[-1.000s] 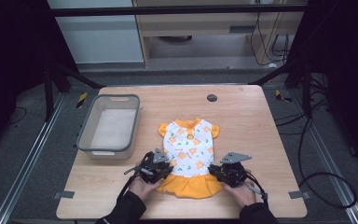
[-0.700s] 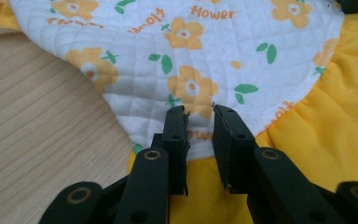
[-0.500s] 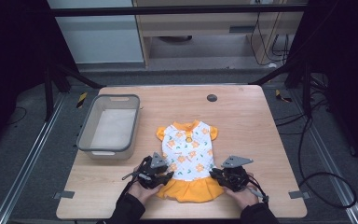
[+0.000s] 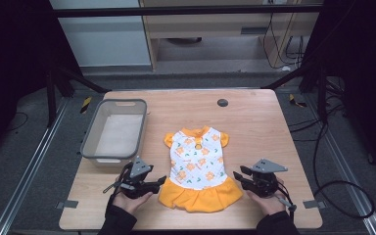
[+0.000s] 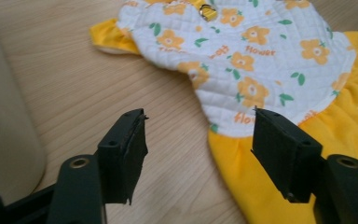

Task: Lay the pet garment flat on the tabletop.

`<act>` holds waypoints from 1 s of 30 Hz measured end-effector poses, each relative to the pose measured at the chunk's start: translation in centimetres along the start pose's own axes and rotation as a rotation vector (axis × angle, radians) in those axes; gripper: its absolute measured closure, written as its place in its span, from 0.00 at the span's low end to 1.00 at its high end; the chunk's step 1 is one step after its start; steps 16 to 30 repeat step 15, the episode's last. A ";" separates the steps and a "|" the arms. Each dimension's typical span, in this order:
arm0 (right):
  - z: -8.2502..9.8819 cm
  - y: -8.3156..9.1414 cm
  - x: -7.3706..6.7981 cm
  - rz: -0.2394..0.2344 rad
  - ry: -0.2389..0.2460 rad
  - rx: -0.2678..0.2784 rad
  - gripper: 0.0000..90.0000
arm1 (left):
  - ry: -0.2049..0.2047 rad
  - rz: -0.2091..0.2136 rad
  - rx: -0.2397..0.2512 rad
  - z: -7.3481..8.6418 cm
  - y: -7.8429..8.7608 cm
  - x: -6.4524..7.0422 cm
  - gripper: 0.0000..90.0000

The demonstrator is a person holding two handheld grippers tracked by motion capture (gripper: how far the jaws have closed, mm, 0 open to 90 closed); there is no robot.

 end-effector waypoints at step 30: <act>0.9 2.0 4.8 0.143 -0.069 0.037 0.46 | 0.041 -0.073 0.026 3.5 3.5 -3.9 0.24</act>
Point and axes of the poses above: each handheld gripper's, and its own axes: y roughly backward along the jaws, z roughly out of its underside, x roughly to its right, the point moved 8 cm from there along -y, roughly forward along the jaws, and after that the axes turned 1 degree about -x, right-handed, at the moved point
